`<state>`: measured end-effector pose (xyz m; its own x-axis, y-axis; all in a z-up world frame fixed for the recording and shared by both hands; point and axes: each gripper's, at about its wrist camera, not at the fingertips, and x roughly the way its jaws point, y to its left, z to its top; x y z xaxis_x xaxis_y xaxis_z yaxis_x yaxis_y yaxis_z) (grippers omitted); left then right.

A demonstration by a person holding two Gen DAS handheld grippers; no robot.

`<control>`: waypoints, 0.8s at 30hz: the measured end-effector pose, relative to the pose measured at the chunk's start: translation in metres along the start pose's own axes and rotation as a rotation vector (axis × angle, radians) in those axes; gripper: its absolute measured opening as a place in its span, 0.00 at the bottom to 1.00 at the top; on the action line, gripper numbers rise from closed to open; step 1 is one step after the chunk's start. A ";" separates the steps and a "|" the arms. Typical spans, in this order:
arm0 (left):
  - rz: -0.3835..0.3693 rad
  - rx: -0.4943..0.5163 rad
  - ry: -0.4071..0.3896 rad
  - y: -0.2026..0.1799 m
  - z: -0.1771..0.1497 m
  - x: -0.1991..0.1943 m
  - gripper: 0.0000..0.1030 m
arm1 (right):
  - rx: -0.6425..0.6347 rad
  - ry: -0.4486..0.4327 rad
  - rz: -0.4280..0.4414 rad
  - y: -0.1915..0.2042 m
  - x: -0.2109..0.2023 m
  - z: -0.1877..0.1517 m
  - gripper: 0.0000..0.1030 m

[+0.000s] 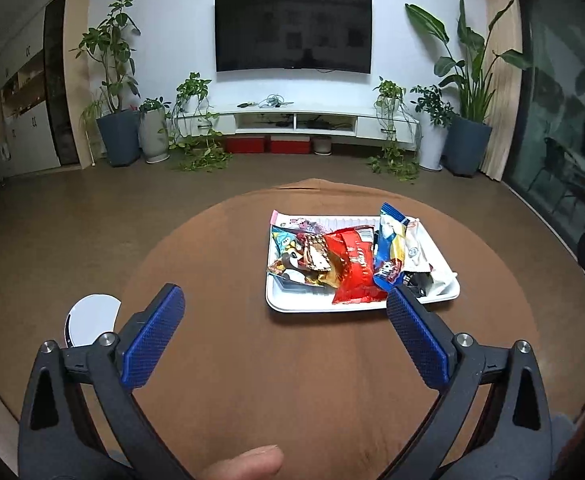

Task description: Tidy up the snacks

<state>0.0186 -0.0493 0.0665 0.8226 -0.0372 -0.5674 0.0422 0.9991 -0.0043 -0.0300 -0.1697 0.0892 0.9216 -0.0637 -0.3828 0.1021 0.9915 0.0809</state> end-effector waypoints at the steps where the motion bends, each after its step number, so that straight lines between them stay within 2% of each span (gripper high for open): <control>1: -0.004 0.000 0.000 0.000 0.001 -0.002 1.00 | -0.002 0.000 0.000 0.001 -0.002 0.000 1.00; 14: -0.036 0.013 -0.004 -0.001 -0.002 -0.022 1.00 | -0.028 0.015 -0.010 0.015 -0.016 -0.009 1.00; 24: -0.036 0.014 0.000 -0.001 -0.002 -0.023 1.00 | -0.038 0.040 -0.024 0.014 -0.011 -0.013 1.00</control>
<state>-0.0015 -0.0492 0.0773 0.8205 -0.0735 -0.5669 0.0797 0.9967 -0.0138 -0.0434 -0.1532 0.0822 0.9031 -0.0838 -0.4211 0.1091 0.9934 0.0364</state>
